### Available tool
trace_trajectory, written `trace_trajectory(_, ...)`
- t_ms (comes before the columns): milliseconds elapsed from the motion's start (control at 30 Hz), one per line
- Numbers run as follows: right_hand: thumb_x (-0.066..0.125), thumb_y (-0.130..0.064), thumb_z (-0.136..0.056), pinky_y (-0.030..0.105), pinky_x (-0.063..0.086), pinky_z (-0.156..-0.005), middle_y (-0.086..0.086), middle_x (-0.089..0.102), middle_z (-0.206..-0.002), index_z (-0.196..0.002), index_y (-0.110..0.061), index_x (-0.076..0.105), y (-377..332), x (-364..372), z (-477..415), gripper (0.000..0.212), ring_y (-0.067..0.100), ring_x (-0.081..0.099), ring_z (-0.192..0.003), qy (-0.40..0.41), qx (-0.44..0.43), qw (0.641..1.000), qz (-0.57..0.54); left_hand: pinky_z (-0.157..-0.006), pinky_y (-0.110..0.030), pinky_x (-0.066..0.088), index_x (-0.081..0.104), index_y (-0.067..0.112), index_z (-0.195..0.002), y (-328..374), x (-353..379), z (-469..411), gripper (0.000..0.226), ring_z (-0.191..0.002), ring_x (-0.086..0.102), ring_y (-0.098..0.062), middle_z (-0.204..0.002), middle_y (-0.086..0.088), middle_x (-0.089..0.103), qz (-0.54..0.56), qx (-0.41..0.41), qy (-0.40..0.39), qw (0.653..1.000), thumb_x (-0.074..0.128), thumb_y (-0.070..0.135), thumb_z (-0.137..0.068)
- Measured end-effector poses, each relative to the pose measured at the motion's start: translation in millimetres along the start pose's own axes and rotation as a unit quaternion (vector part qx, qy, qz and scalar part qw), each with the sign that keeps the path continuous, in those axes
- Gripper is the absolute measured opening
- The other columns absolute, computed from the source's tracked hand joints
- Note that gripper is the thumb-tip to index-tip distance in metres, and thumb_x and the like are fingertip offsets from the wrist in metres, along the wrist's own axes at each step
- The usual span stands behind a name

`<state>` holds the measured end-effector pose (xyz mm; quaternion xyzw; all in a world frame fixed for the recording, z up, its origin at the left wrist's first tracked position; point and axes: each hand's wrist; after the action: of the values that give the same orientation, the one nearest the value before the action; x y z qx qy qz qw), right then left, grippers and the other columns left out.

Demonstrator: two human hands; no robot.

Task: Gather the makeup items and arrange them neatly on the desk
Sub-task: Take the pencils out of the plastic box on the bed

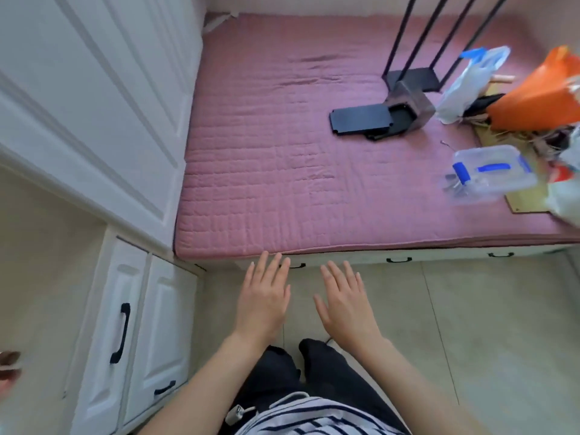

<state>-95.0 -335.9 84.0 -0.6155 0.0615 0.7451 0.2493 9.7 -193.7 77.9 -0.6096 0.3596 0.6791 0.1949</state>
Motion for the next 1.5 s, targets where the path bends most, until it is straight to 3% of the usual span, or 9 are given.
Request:
trace_trajectory(267,0.033,-0.037,-0.089,0.052,0.041,-0.101,0.012,0.056,-0.134,-0.13,-0.005,0.055,129.3,-10.3,64.1,0.056,0.038,0.047,-0.129,0.065,0.147,0.987,-0.023,-0.111,-0.047,0.035,0.051,0.011,-0.137,136.5,35.9,-41.5,0.051,-0.137,0.04,-0.026,-0.142,-0.004,0.051,0.011,0.129,-0.059,0.99,0.036,0.031,-0.092)
trace_trajectory(333,0.035,-0.036,-0.09,0.052,0.04,-0.102,0.011,0.056,-0.135,-0.131,-0.005,0.054,160.1,-10.6,81.6,0.055,0.037,0.047,-0.129,0.076,0.184,0.98,-0.03,-0.11,-0.046,0.034,0.053,0.011,-0.135,172.6,43.8,-50.4,0.051,-0.136,0.042,-0.027,-0.14,-0.004,0.053,0.012,0.164,-0.06,0.985,0.036,0.03,-0.092)
trace_trajectory(500,0.063,-0.03,-0.087,0.051,0.039,-0.104,0.013,0.053,-0.138,-0.134,-0.004,0.051,227.1,-12.7,121.9,0.055,0.037,0.042,-0.133,0.096,0.27,0.957,-0.051,-0.109,-0.049,0.038,0.056,0.011,-0.133,256.5,60.8,-68.6,0.051,-0.135,0.043,-0.029,-0.137,-0.005,0.056,0.006,0.248,-0.082,0.965,0.035,0.029,-0.09)
trace_trajectory(667,0.057,-0.029,-0.091,0.052,0.039,-0.106,0.014,0.049,-0.141,-0.137,-0.003,0.046,276.7,-20.8,151.8,0.054,0.039,0.037,-0.136,0.113,0.355,0.924,-0.09,-0.11,-0.049,0.036,0.056,0.01,-0.132,319.4,75.8,-85.4,0.046,-0.135,0.043,-0.029,-0.137,-0.006,0.056,-0.006,0.32,-0.091,0.943,0.053,0.022,-0.088)
trace_trajectory(800,0.054,-0.027,-0.094,0.052,0.034,-0.109,0.016,0.046,-0.143,-0.139,-0.002,0.043,307.8,-24.8,166.7,0.052,0.04,0.031,-0.138,0.133,0.411,0.893,-0.125,-0.112,-0.048,0.033,0.055,0.01,-0.133,359.2,84.2,-104.5,0.05,-0.137,0.04,-0.03,-0.138,-0.006,0.055,-0.015,0.362,-0.114,0.925,0.034,0.027,-0.091)
trace_trajectory(1033,0.042,-0.032,-0.099,0.045,0.019,-0.118,0.011,0.034,-0.151,-0.146,-0.007,0.032,366.3,-35.8,167.9,0.054,0.034,0.018,-0.145,0.144,0.47,0.858,-0.15,-0.115,-0.045,0.025,0.052,0.01,-0.136,430.5,107.8,-148.7,0.053,-0.14,0.035,-0.028,-0.142,-0.005,0.05,-0.027,0.418,-0.134,0.898,0.026,0.03,-0.094)
trace_trajectory(1200,0.04,-0.031,-0.1,0.044,0.016,-0.119,0.011,0.03,-0.154,-0.146,-0.006,0.031,424.7,-58.3,149.3,0.054,0.033,0.014,-0.146,0.152,0.493,0.841,-0.164,-0.112,-0.049,0.03,0.053,0.009,-0.134,488.7,128.4,-205.7,0.048,-0.138,0.038,-0.032,-0.141,-0.008,0.052,-0.024,0.447,-0.133,0.884,0.037,0.024,-0.091)
trace_trajectory(1333,0.042,-0.03,-0.099,0.045,0.018,-0.117,0.012,0.032,-0.153,-0.145,-0.005,0.033,482.7,-85.5,120.6,0.053,0.034,0.016,-0.145,0.157,0.493,0.842,-0.155,-0.113,-0.049,0.028,0.05,0.009,-0.137,537.3,137.2,-259.2,0.049,-0.139,0.035,-0.031,-0.143,-0.008,0.049,-0.015,0.451,-0.127,0.883,0.059,0.019,-0.09)
trace_trajectory(1500,0.034,-0.032,-0.101,0.041,0.009,-0.119,0.009,0.021,-0.157,-0.149,-0.008,0.023,549.9,-118.1,87.4,0.055,0.03,0.006,-0.147,0.157,0.481,0.849,-0.152,-0.115,-0.049,0.026,0.045,0.01,-0.14,585.8,149.2,-319.1,0.046,-0.142,0.029,-0.032,-0.146,-0.009,0.045,-0.022,0.458,-0.129,0.879,0.049,0.02,-0.095)
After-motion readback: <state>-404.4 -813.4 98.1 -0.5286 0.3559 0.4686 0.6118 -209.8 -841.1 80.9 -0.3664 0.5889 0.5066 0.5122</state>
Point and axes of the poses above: each hand's wrist, its own z-axis away from the middle knuckle, its own x-axis out of the palm, y = z × x
